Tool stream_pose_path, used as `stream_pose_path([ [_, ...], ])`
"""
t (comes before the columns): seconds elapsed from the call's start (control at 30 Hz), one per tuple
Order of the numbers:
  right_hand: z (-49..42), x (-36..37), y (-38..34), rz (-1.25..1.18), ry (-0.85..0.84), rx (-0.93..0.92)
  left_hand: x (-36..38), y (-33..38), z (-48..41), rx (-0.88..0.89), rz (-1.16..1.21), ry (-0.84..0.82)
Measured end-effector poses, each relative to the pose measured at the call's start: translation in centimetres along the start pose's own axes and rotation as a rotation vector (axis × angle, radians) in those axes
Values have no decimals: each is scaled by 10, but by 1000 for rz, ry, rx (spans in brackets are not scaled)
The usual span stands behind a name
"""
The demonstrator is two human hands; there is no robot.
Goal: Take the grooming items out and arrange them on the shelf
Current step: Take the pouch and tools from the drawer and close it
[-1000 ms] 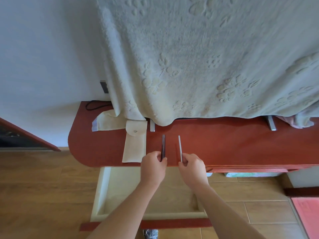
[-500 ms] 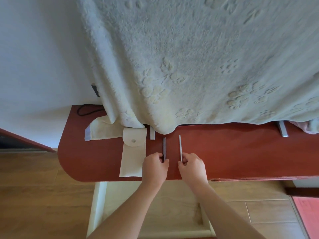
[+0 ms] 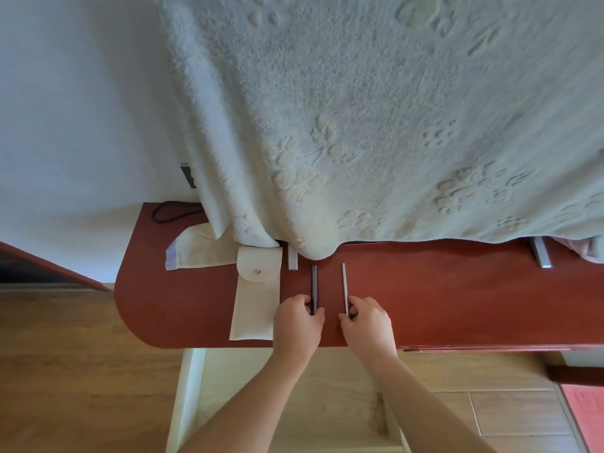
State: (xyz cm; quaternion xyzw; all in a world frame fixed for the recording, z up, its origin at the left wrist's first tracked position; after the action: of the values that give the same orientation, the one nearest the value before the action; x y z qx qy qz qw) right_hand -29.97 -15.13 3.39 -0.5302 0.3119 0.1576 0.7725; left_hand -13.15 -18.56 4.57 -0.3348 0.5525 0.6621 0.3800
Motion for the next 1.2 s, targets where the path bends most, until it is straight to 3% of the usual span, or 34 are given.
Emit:
stream_pose_path([
  [0.3, 26, -20, -12, -38, 19, -81, -26, -10, 24, 10, -25, 44],
  [0.6, 103, -17, -15, 23, -84, -248, -58, -50, 100, 246, -143, 90],
  [0.97, 198, 37, 34, 194, -303, -423, -29, -124, 188, 369, -377, -96],
  [1.2, 218, 55, 55, 200, -294, -441, -7, -164, 207, 322, -457, -150],
])
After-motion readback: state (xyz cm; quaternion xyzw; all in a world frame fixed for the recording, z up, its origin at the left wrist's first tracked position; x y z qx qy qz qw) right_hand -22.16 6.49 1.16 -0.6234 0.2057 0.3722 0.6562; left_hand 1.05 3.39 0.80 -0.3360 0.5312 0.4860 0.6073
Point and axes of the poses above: each hand's wrist, its own z-axis away from the middle knuckle, its own x-axis out of the palm, y = z × x, the point moved 10 cm from there along -z, towards the middle knuckle, and after that the axes turned 15 degrees about -z, right-handed, at the moved point
